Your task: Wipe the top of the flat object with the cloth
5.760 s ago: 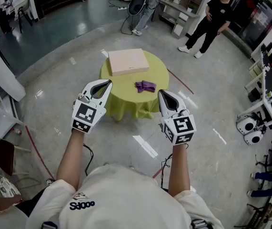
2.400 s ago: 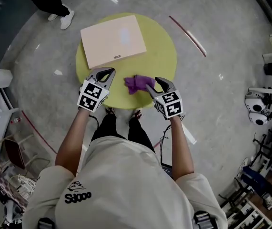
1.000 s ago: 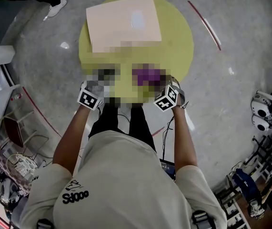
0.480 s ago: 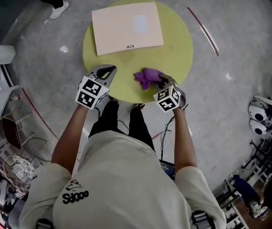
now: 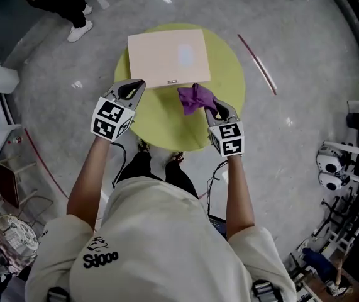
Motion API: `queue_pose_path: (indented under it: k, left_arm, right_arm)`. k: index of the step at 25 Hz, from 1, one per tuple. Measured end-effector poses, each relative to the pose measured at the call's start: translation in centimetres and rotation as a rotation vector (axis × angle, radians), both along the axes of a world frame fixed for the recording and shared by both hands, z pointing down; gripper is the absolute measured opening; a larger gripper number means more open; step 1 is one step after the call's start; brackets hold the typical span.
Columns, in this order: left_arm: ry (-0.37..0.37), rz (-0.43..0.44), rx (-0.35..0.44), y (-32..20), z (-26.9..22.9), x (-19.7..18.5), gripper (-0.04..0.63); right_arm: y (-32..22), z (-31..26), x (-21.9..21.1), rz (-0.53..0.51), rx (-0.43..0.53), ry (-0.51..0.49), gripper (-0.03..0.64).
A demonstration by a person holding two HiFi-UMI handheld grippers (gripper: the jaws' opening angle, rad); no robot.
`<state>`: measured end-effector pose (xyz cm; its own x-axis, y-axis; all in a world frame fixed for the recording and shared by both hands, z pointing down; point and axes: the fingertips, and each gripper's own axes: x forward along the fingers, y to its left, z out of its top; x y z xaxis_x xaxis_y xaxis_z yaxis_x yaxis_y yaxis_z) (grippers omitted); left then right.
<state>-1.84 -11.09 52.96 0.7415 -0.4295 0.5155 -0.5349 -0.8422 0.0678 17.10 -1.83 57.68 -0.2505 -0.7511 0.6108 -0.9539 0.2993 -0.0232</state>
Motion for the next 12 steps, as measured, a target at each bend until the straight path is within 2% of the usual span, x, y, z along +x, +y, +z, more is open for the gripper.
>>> queue_pose_path:
  k: [4,12]
  left_arm:
    - [0.052,-0.017,0.075,-2.4,-4.2,0.0,0.005]
    - [0.147,-0.010,0.201,-5.4,-11.1,-1.9,0.005]
  right_arm:
    - [-2.2,-5.6,0.8,0.044,0.107,-0.023,0.080]
    - [-5.2,-14.3,0.1,0.110,0.281,0.015,0.080]
